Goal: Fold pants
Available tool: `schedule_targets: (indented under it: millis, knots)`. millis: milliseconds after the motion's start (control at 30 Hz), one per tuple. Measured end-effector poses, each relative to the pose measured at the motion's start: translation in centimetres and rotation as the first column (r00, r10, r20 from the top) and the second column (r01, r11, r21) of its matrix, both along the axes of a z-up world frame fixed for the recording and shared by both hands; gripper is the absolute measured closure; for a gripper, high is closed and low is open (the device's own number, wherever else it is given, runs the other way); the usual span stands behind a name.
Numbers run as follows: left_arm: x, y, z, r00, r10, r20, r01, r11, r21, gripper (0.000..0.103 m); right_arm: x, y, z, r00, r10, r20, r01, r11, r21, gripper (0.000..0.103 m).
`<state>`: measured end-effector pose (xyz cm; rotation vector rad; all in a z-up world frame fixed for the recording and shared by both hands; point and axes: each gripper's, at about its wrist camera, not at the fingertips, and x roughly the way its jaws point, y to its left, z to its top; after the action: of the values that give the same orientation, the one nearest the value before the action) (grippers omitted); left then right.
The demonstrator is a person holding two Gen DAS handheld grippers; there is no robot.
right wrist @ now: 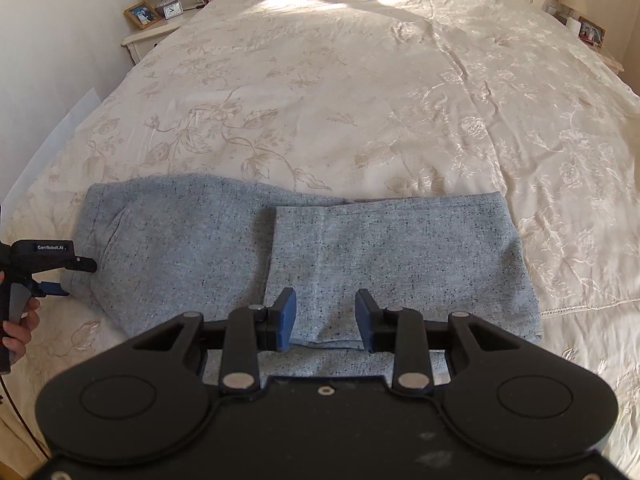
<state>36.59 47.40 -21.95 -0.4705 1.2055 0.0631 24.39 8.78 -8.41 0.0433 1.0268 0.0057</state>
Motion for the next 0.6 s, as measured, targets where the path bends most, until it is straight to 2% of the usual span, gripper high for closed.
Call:
schedule_targets:
  millis: [100, 200, 267, 333, 367, 433, 500, 600]
  knots:
    - [0.0, -0.8, -0.2, 0.998, -0.054, 0.020, 0.054, 0.999, 0.002, 0.003, 0.2, 1.0, -0.3, 1.000, 0.012, -0.016, -0.012, 1.000, -0.018, 0.069]
    - [0.4, -2.5, -0.5, 0.993, -0.114, 0.019, 0.113, 0.991, 0.074, 0.001, 0.5, 1.7, -0.6, 0.999, 0.032, -0.031, -0.033, 0.999, -0.030, 0.069]
    - [0.6, -2.8, -0.5, 0.994, -0.102, 0.026, 0.100, 0.992, 0.081, 0.001, 0.7, 2.2, -0.7, 0.998, 0.045, -0.032, -0.047, 0.998, -0.040, 0.069]
    - [0.6, -2.4, -0.4, 0.998, -0.063, 0.030, 0.062, 0.997, 0.048, 0.002, 0.9, 2.6, -0.6, 0.998, 0.062, -0.027, -0.063, 0.997, -0.051, 0.069]
    - [0.6, -2.0, -0.3, 0.998, -0.046, 0.032, 0.046, 0.999, 0.019, 0.007, 1.0, 2.7, -0.6, 0.997, 0.068, -0.026, -0.070, 0.996, -0.052, 0.069]
    - [0.5, -1.1, 0.1, 0.999, -0.018, 0.030, 0.018, 1.000, 0.007, 0.025, 1.1, 2.9, -0.6, 0.997, 0.076, -0.027, -0.078, 0.996, -0.050, 0.069]
    - [0.2, -0.4, 0.9, 0.999, 0.002, 0.046, -0.001, 1.000, -0.016, 0.047, 1.3, 2.9, -0.5, 0.996, 0.082, -0.026, -0.083, 0.996, -0.045, 0.069]
    - [-0.4, -0.1, 3.0, 0.996, -0.005, 0.094, 0.008, 0.999, -0.033, 0.062, 1.3, 2.7, -0.7, 0.995, 0.091, -0.026, -0.092, 0.995, -0.029, 0.069]
